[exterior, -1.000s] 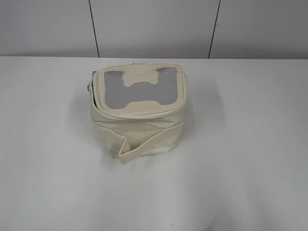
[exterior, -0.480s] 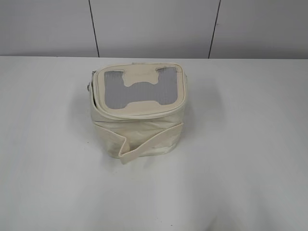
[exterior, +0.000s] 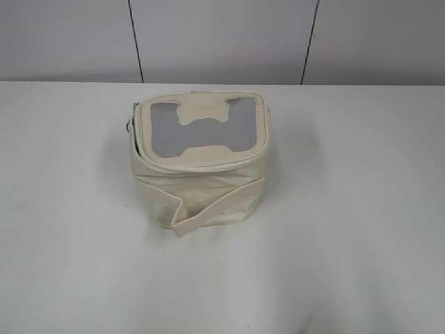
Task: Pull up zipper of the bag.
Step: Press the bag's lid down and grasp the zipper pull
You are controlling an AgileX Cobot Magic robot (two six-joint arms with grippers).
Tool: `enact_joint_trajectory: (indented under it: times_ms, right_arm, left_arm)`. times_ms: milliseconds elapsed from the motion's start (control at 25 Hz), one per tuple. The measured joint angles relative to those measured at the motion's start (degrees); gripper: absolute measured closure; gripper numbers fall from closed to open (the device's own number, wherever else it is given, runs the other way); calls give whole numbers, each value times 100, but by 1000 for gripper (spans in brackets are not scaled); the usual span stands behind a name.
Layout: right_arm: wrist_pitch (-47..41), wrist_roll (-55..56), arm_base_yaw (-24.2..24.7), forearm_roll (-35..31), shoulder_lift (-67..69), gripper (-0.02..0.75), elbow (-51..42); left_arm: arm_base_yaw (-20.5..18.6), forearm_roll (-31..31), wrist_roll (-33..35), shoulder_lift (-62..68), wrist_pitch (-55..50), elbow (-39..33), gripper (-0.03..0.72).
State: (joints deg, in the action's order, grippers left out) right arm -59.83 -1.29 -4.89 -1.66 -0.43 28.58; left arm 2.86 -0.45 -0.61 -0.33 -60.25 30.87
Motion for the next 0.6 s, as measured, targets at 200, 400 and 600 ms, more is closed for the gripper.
enact_joint_trajectory:
  times_ms: [200, 400, 600]
  right_arm:
    - [505, -557, 0, -1145, 918, 192, 131]
    - [1973, -3452, 0, -3551, 3599, 192, 381]
    - [2213, -6601, -54, -5692, 6986, 192, 1830]
  left_arm:
    - [0, 0, 0, 0, 0, 0, 448]
    - [0, 0, 0, 0, 0, 0, 448]
    - [0, 4, 0, 0, 0, 0, 448]
